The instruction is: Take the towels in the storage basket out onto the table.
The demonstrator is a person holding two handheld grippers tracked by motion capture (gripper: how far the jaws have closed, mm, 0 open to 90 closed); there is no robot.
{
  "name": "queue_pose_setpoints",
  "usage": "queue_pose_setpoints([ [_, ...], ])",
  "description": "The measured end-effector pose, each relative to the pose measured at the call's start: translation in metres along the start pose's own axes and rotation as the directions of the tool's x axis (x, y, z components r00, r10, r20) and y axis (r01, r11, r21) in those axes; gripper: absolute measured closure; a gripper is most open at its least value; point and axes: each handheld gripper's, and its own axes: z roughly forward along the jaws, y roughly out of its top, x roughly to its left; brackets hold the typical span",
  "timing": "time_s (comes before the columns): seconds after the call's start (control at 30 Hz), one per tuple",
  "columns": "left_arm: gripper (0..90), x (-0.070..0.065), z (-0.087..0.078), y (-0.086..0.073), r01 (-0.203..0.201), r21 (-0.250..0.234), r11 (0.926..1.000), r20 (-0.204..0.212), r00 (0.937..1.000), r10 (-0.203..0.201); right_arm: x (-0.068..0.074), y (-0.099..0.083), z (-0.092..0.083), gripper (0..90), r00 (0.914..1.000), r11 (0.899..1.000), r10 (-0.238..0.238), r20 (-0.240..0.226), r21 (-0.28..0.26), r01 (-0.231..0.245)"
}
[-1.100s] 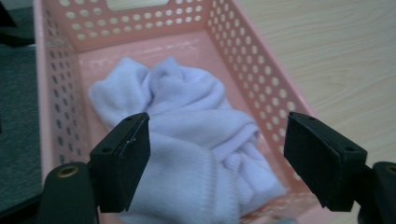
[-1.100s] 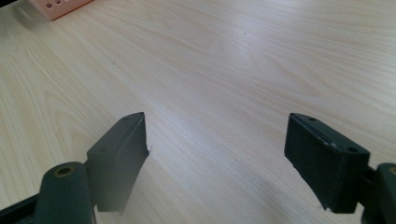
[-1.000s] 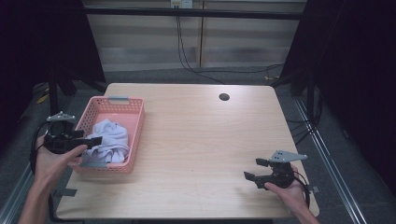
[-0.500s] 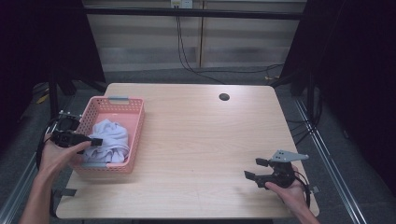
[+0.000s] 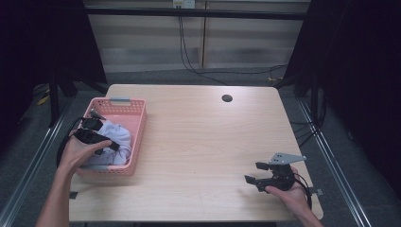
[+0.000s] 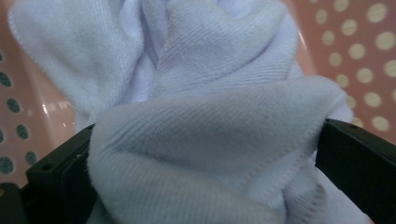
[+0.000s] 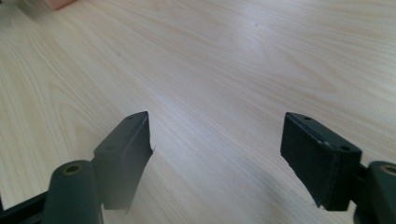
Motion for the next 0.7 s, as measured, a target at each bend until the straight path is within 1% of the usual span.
queue_pose_setpoints([
  [0.03,0.0,0.0,0.004,0.001,0.002,0.014,0.9999,-0.008,1.0,-0.002,0.0,0.0,0.0,24.4,1.0,1.0,0.0,-0.004,0.001,0.0],
  [0.07,0.0,0.0,0.007,0.001,0.006,0.031,0.9995,-0.007,1.0,-0.006,0.0,0.0,0.0,24.4,1.0,1.0,0.0,-0.004,0.001,0.0],
  [0.1,0.0,0.004,0.012,0.001,0.025,0.044,0.9987,0.022,0.9994,-0.026,0.001,0.0,0.0,24.3,0.9999,1.0,-0.001,-0.013,-0.001,0.001],
  [0.13,0.0,0.006,0.014,0.001,0.032,0.05,0.9982,0.035,0.9988,-0.034,0.001,0.0,0.0,24.4,0.9999,1.0,-0.004,-0.014,0.002,0.004],
  [0.17,0.0,0.007,0.016,0.001,0.029,0.058,0.9979,0.036,0.9989,-0.031,0.001,0.0,0.0,24.3,0.9999,1.0,-0.007,-0.014,0.006,0.007],
  [0.2,0.0,0.007,0.018,0.002,0.035,0.066,0.9972,0.045,0.9983,-0.038,0.001,0.0,0.001,24.4,0.9999,1.0,-0.008,-0.015,0.007,0.008],
  [0.23,0.0,0.007,0.018,0.002,0.035,0.066,0.9972,0.045,0.9983,-0.038,0.001,0.0,0.001,24.4,0.9999,1.0,-0.008,-0.015,0.007,0.008],
  [0.27,0.0,0.006,0.021,0.004,0.045,0.083,0.9955,0.05,0.9975,-0.049,0.002,0.001,0.001,24.4,0.9997,1.0,-0.011,-0.02,0.008,0.011],
  [0.3,0.0,0.005,0.023,0.005,0.032,0.097,0.9948,0.048,0.9981,-0.037,0.002,0.001,0.001,24.3,0.9997,1.0,-0.01,-0.021,0.008,0.01],
  [0.37,0.0,0.004,0.027,0.007,0.026,0.119,0.9925,0.046,0.9985,-0.031,0.002,0.001,0.001,24.3,0.9997,1.0,-0.014,-0.019,0.01,0.014],
  [0.43,0.0,0.002,0.031,0.009,0.022,0.123,0.9921,0.031,0.9992,-0.026,0.002,0.001,0.002,24.3,0.9997,1.0,-0.013,-0.021,0.013,0.013],
  [0.47,0.0,0.002,0.031,0.009,0.022,0.123,0.9921,0.031,0.9992,-0.026,0.002,0.001,0.002,24.3,0.9997,1.0,-0.013,-0.021,0.013,0.013],
  [0.5,0.0,0.0,0.033,0.01,0.02,0.135,0.9907,0.016,0.9996,-0.022,0.002,0.001,0.002,24.5,0.9997,1.0,-0.012,-0.022,0.014,0.012],
  [0.53,0.0,-0.002,0.033,0.011,0.026,0.139,0.9899,0.008,0.9996,-0.028,0.002,0.001,0.002,24.9,0.9998,1.0,-0.005,-0.02,0.023,0.005],
  [0.57,0.0,-0.002,0.034,0.011,0.021,0.15,0.9885,0.008,0.9997,-0.022,0.001,0.0,0.002,24.9,0.9999,1.0,-0.005,-0.015,0.024,0.005],
  [0.6,0.4,-0.003,0.034,0.012,0.022,0.152,0.9882,-0.003,0.9998,-0.022,0.001,0.0,0.002,25.0,0.9999,1.0,-0.003,-0.017,0.024,0.004],
  [0.67,3.8,-0.007,0.035,0.011,0.024,0.135,0.9905,-0.017,0.9996,-0.022,0.0,0.001,0.002,25.1,0.9999,1.0,0.004,-0.012,0.022,-0.003],
  [0.7,6.5,-0.007,0.033,0.011,0.016,0.14,0.9901,-0.03,0.9995,-0.012,0.0,0.001,0.001,25.1,0.9999,1.0,0.003,-0.012,0.017,-0.002],
])
